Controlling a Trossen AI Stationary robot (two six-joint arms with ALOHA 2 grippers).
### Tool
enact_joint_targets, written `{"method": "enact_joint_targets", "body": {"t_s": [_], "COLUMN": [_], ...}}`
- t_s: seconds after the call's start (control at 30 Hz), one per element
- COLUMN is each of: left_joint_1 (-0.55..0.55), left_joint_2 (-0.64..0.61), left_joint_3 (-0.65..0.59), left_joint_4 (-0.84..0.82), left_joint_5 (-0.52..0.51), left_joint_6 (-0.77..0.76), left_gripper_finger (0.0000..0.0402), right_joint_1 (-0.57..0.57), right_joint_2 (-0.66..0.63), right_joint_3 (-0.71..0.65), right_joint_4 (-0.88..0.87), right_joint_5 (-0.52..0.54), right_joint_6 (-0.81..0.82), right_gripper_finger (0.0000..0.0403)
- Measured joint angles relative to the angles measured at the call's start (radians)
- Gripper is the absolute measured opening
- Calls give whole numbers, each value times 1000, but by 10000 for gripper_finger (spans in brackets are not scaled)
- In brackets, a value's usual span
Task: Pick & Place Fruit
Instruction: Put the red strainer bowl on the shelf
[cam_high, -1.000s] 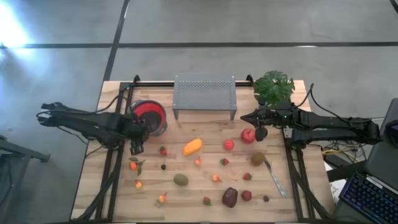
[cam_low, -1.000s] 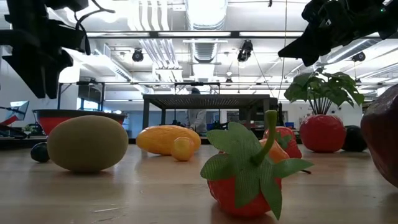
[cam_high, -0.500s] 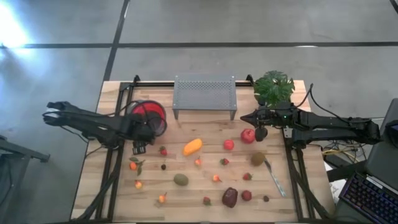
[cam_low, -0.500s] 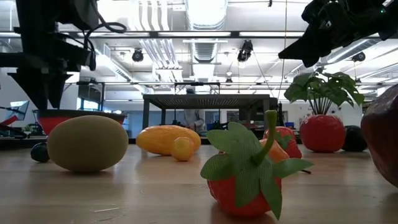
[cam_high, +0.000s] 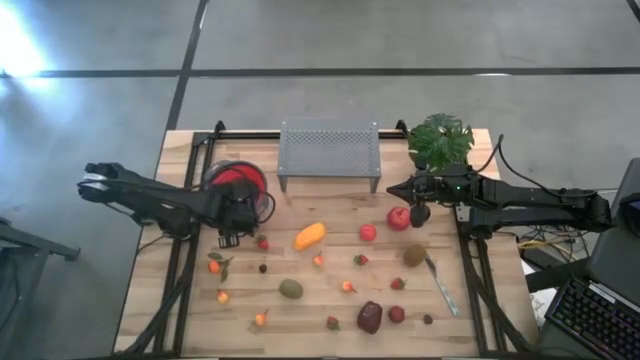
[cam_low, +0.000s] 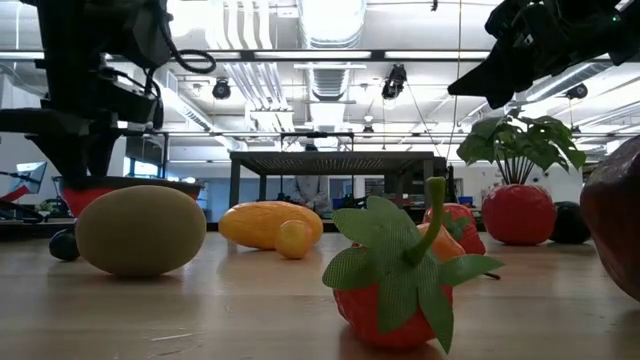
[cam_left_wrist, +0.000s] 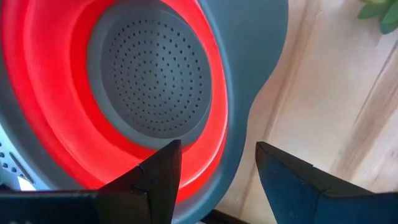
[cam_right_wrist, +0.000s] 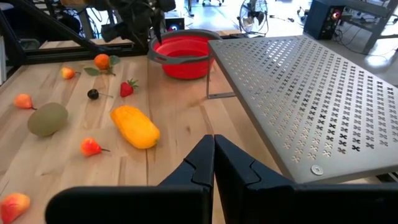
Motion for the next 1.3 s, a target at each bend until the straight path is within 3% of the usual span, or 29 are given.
{"method": "enact_joint_targets", "body": {"t_s": [0.27, 0.7, 1.0, 1.3], "left_joint_1": [0, 0, 0, 0], "left_joint_2": [74, 105, 81, 79], "left_joint_3": [0, 0, -1, 45], "left_joint_4": [17, 17, 10, -142], "left_joint_5": [-10, -22, -19, -27], "left_joint_6": [10, 21, 12, -6], "left_gripper_finger": [188, 21, 46, 21], "right_joint_1": [0, 0, 0, 0], "right_joint_2": [0, 0, 0, 0], "right_joint_3": [0, 0, -2, -2], "right_joint_4": [-3, -5, -5, -5], "right_joint_5": [0, 0, 0, 0], "right_joint_6": [0, 0, 0, 0], "right_gripper_finger": [8, 8, 8, 8]}}
